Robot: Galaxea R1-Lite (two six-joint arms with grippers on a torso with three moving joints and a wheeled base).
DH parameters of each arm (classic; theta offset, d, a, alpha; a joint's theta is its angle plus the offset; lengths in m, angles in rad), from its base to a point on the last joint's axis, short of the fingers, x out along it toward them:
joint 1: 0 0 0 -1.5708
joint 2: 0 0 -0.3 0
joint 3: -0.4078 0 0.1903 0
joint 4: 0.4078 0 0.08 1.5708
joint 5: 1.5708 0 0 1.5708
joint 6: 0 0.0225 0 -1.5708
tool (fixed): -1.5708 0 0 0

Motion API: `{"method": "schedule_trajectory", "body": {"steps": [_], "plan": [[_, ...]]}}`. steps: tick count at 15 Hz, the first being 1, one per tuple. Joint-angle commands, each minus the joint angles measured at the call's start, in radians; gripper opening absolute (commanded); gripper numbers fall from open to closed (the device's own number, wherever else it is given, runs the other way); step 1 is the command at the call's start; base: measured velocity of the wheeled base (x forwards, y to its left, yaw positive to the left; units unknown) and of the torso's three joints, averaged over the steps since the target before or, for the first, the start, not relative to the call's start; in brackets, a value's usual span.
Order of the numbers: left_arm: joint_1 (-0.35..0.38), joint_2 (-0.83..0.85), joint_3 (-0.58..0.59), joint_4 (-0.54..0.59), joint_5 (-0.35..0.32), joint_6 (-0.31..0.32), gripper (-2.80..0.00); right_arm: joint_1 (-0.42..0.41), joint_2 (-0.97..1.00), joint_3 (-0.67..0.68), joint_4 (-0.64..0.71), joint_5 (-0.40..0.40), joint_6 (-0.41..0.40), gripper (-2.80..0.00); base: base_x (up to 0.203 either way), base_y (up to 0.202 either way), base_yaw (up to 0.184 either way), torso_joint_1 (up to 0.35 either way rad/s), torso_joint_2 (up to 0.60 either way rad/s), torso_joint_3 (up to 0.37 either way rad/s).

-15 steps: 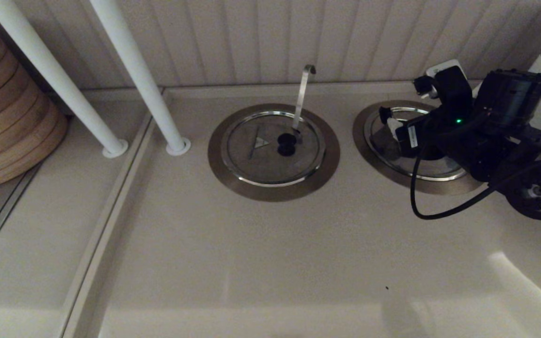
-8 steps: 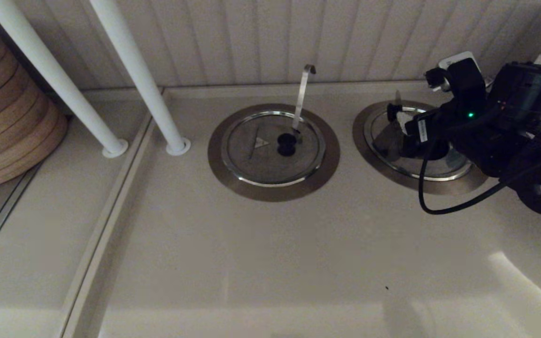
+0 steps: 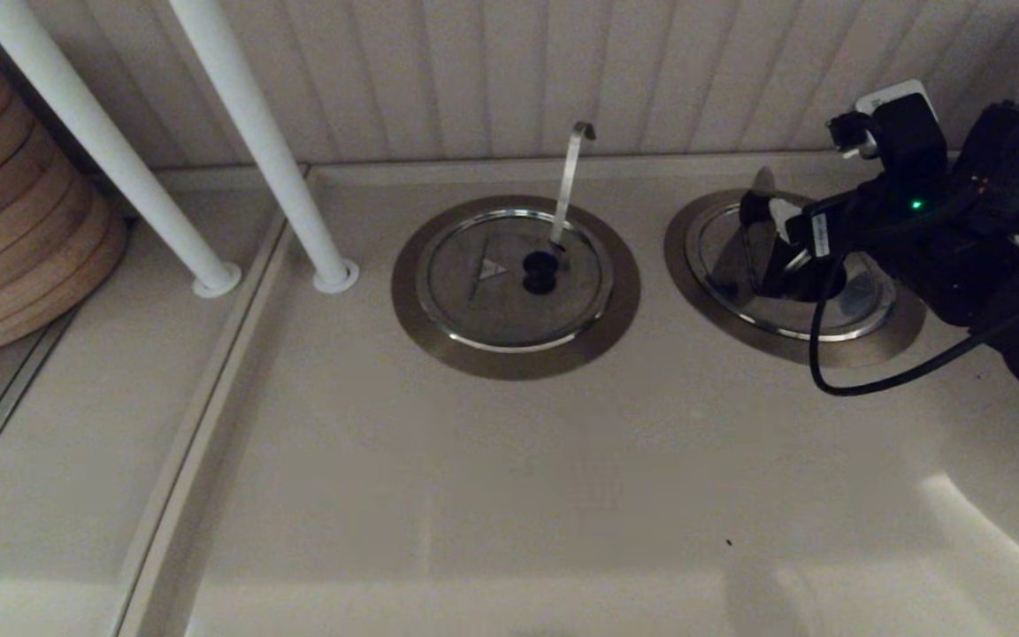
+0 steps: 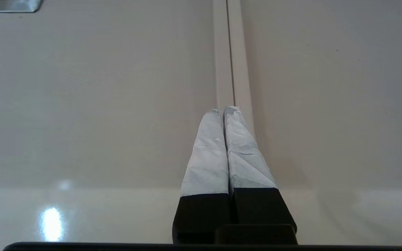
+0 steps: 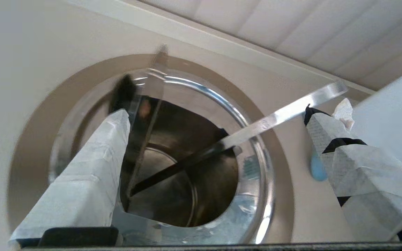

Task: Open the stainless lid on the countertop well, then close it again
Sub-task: Close the lid

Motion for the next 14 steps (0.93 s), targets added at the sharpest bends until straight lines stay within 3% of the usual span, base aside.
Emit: {"method": "schedule_trajectory", "body": {"steps": [1, 9, 14], "plan": [[0.001, 0.001, 0.0, 0.0, 0.0, -0.001, -2.8, 0.0, -0.006, 0.002, -0.005, 0.0, -0.003, 0.0, 0.0, 0.0, 0.0, 0.0, 0.0, 0.0], [0.0, 0.001, 0.0, 0.0, -0.001, -0.001, -2.8, -0.005, -0.014, 0.005, -0.003, 0.003, -0.004, 0.0, 0.0, 0.0, 0.0, 0.0, 0.0, 0.0], [0.0, 0.001, 0.0, 0.0, 0.001, -0.001, -2.8, 0.165, 0.006, 0.05, -0.003, 0.013, 0.028, 0.0, 0.0, 0.0, 0.0, 0.0, 0.0, 0.0]]}}
